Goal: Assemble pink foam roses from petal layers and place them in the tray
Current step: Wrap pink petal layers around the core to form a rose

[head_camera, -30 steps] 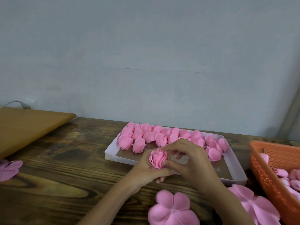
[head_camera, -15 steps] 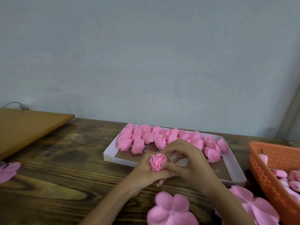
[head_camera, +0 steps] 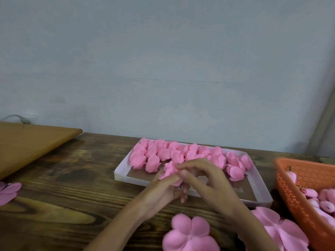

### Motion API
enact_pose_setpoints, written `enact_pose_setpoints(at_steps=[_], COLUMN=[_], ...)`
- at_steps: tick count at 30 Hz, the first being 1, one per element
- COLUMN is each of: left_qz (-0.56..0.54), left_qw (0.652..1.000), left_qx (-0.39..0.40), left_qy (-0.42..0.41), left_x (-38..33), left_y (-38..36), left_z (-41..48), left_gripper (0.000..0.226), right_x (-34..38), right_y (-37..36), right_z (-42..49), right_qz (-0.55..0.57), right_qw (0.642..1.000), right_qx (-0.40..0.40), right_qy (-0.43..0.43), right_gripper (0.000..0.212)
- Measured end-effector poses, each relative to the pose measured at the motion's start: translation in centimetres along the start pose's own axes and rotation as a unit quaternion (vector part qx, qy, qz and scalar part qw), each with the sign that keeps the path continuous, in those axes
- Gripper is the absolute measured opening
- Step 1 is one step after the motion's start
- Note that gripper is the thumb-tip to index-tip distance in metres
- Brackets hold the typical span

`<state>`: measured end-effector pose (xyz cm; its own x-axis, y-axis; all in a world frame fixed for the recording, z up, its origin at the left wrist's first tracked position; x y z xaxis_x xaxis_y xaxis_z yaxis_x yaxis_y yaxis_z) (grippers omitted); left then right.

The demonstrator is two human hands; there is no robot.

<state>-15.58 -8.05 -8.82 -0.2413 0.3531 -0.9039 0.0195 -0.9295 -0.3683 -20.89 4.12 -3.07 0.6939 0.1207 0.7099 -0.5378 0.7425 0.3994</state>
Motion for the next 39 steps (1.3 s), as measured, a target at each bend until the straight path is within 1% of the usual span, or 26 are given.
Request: enact_pose_setpoints(at_steps=[1,3,4,5,8,10,14,16,18,21,23,24,26,28,29,31,33,34,35,36,37,38,39], left_qz=[-0.017,-0.046,-0.059,-0.074,-0.105,-0.105,-0.127,-0.112,-0.115,-0.149,-0.132,-0.114,-0.076,-0.049,-0.039,-0.024,-0.019,-0.022,-0.029,-0.038,-0.043,-0.042,-0.035], left_qw=[1.000,0.998,0.997,0.996,0.992,0.991,0.989,0.991,0.991,0.985,0.987,0.989,0.992,0.994,0.995,0.996,0.996,0.996,0.996,0.995,0.994,0.992,0.989], left_qx=[-0.011,-0.032,-0.038,-0.039,-0.050,-0.065,-0.063,-0.048,-0.029,0.013,0.036,0.041,0.044,0.036,0.029,0.016,0.000,-0.017,-0.036,-0.054,-0.071,-0.088,-0.107], left_qy=[-0.009,-0.021,-0.022,-0.024,-0.039,-0.045,-0.034,-0.047,-0.066,-0.085,-0.088,-0.086,-0.086,-0.087,-0.084,-0.084,-0.084,-0.080,-0.073,-0.068,-0.068,-0.076,-0.091], left_x=[-0.1,-0.1,0.0,0.1,0.0,-0.1,-0.1,-0.3,-0.6,-1.2,-1.7,-1.9,-2.3,-2.3,-2.1,-1.9,-1.9,-2.0,-1.9,-1.8,-1.7,-1.8,-1.8], left_y=[0.1,0.2,0.2,0.0,-0.4,-0.5,-0.4,-0.3,-0.4,-0.7,-0.9,-0.9,-1.0,-0.8,-0.6,-0.5,-0.3,-0.2,0.1,0.4,0.7,0.9,1.3], left_z=[0.0,0.1,0.1,0.2,0.2,0.2,0.0,-0.2,-0.3,-0.5,-0.6,-0.6,-0.6,-0.6,-0.6,-0.5,-0.5,-0.4,-0.3,-0.2,-0.1,0.0,0.1], left_gripper=[0.048,0.041,0.043,0.046,0.058,0.062,0.063,0.064,0.060,0.043,0.036,0.038,0.041,0.039,0.037,0.025,0.017,0.021,0.029,0.038,0.042,0.038,0.030], right_x=[0.0,-0.1,-0.2,-0.2,0.1,0.0,-0.9,-1.1,-1.1,-0.6,-0.8,-1.1,-1.7,-1.9,-2.0,-2.0,-1.9,-1.8,-1.9,-1.9,-1.9,-1.8,-1.7], right_y=[-0.2,-0.9,-1.3,-1.7,-2.3,-2.6,-2.9,-3.1,-3.5,-4.8,-5.6,-5.9,-6.2,-6.5,-6.6,-6.8,-6.9,-6.8,-6.6,-6.2,-5.5,-4.7,-3.9], right_z=[-0.1,-0.4,-0.4,-0.5,-0.6,-0.8,-1.1,-1.0,-0.7,-0.6,-0.7,-0.8,-0.8,-0.7,-0.6,-0.6,-0.5,-0.5,-0.6,-0.7,-0.7,-0.9,-0.9], right_qz=[-0.029,-0.090,-0.096,-0.093,-0.139,-0.144,-0.041,0.047,0.154,0.270,0.314,0.337,0.391,0.452,0.470,0.484,0.473,0.454,0.416,0.357,0.278,0.192,0.110], right_qw=[0.999,0.995,0.994,0.995,0.985,0.982,0.990,0.989,0.981,0.959,0.942,0.931,0.904,0.870,0.859,0.850,0.856,0.867,0.886,0.913,0.943,0.967,0.981], right_qx=[-0.002,-0.010,-0.020,-0.032,-0.096,-0.116,-0.136,-0.137,-0.111,-0.051,-0.039,-0.041,-0.045,-0.042,-0.040,-0.039,-0.039,-0.037,-0.034,-0.038,-0.052,-0.074,-0.099], right_qy=[0.013,0.038,0.038,0.032,0.042,0.041,-0.017,-0.034,-0.048,-0.073,-0.111,-0.133,-0.170,-0.192,-0.198,-0.205,-0.204,-0.204,-0.201,-0.192,-0.175,-0.152,-0.125], right_gripper=[0.027,0.052,0.060,0.064,0.059,0.055,0.040,0.036,0.035,0.028,0.029,0.032,0.032,0.028,0.028,0.031,0.031,0.027,0.022,0.018,0.019,0.021,0.022])
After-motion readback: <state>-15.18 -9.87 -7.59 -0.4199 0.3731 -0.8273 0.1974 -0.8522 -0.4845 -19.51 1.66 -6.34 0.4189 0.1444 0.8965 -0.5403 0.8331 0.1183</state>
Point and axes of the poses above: each hand's wrist, its own z-axis towards the middle knuckle, its own y-axis out of the back of the hand, x = y × z, the point moved 6 cm from there along z, towards the middle knuckle, and after that the axes turned 1 degree about -x, right-handed, at the moved point
